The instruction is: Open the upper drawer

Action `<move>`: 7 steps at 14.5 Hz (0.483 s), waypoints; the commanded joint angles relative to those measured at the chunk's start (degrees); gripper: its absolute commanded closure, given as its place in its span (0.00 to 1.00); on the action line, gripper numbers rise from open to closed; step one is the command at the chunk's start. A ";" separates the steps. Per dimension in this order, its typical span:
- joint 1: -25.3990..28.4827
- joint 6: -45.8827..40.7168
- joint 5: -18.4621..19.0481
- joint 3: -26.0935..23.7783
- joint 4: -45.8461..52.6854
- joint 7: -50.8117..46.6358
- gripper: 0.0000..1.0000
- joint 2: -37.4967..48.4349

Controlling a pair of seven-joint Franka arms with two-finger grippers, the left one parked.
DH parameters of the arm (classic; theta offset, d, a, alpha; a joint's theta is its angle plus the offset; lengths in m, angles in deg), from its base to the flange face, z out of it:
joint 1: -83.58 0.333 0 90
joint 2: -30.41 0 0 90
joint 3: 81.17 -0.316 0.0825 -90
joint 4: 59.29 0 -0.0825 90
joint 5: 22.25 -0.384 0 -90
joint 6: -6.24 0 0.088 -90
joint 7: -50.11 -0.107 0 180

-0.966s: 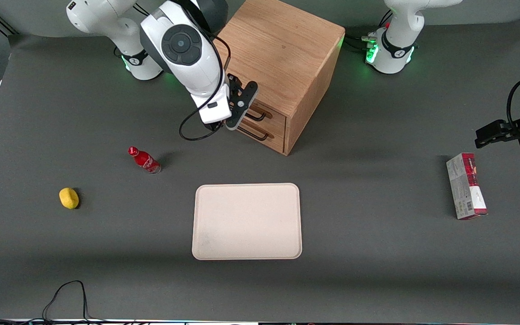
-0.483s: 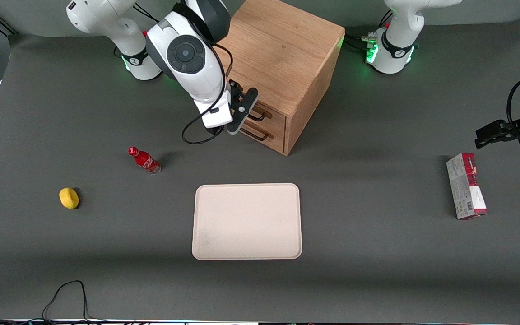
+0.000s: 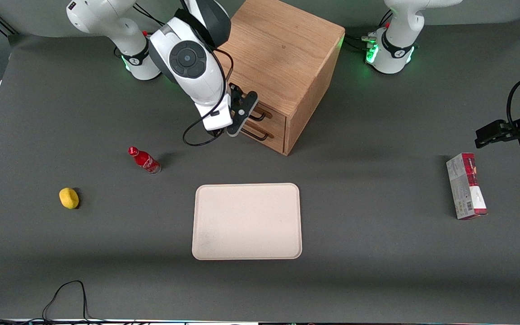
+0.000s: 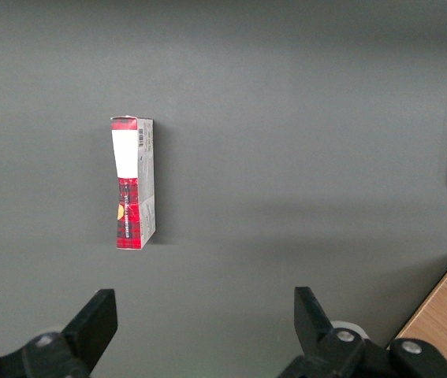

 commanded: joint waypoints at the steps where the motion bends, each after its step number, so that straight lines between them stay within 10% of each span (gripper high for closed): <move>1: 0.57 3.36 0.51 0.08 -2.19 0.41 0.00 0.08; 7: 0.48 4.78 0.59 0.26 -2.20 0.68 0.00 -1.41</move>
